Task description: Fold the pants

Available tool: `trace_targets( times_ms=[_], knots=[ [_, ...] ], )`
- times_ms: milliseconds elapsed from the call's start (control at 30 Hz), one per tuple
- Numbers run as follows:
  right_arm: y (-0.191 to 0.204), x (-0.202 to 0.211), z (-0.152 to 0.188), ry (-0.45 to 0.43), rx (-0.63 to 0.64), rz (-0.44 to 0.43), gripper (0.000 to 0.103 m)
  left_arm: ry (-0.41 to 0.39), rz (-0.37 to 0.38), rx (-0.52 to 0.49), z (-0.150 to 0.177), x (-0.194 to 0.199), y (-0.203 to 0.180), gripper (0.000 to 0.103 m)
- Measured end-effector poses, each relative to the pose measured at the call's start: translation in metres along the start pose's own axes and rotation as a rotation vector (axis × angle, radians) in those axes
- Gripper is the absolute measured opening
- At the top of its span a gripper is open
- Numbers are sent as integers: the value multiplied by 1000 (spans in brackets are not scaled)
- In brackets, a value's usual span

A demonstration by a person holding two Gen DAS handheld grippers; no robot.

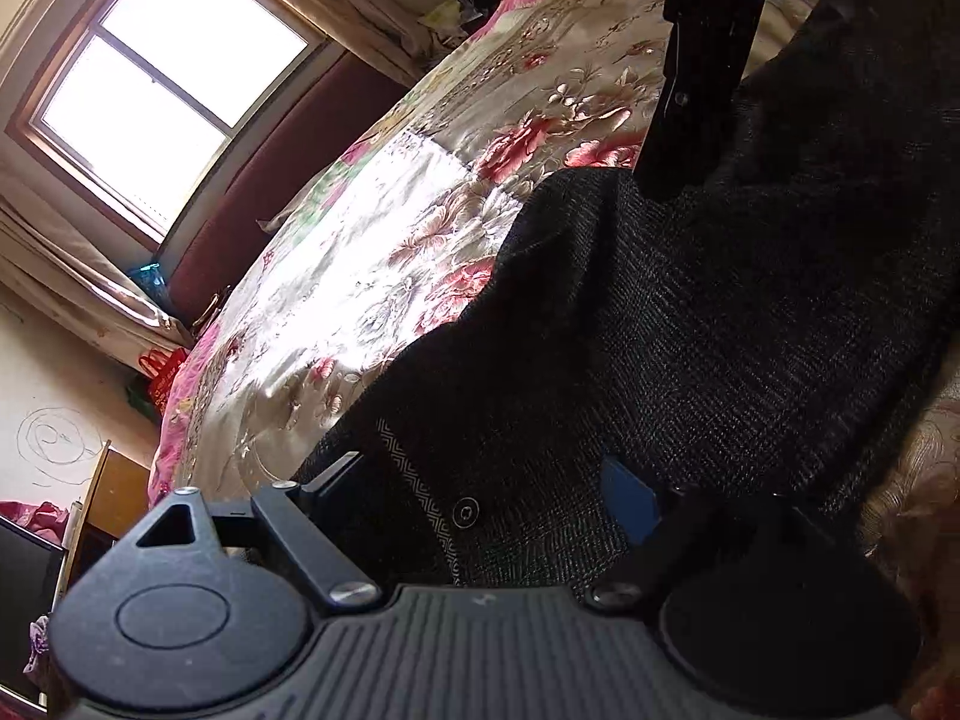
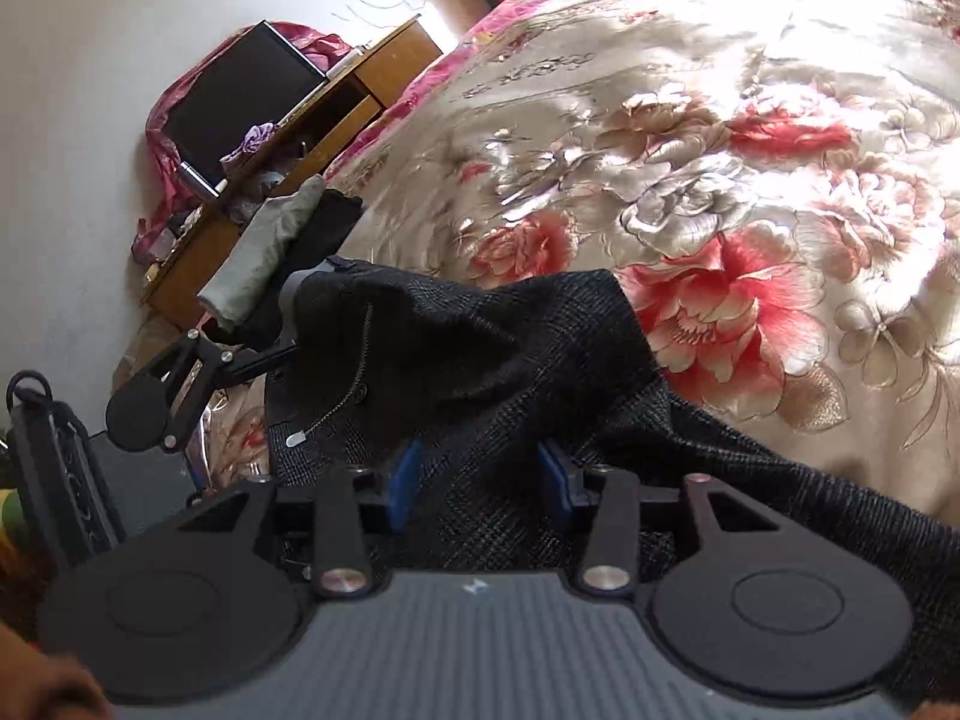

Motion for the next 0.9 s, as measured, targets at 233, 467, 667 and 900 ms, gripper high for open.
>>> trace_targets(
  times_ms=[233, 467, 667, 900],
  knots=[
    [-51, 7, -35, -62, -37, 30, 45, -31, -16, -52, -7, 1, -7, 97],
    [-49, 0, -19, 202, 12, -159, 46, -137, 53, 41, -35, 2, 2, 97],
    [-32, 15, -19, 224, 31, -272, 48, -166, 81, 63, -38, -15, -16, 97],
    [-37, -47, -20, 246, -51, -322, 48, -145, 92, 114, -27, -15, -21, 97]
  ],
)
Point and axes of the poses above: each gripper's, at about its wrist camera, not at the fingertips, and x roughly against the way its jaws point, y to its left, z to its underside, the point moved 6 cm from there along -x, roughly the way its jaws point, and after that the axes turned 1 degree about -z, right-handed, at the moved point
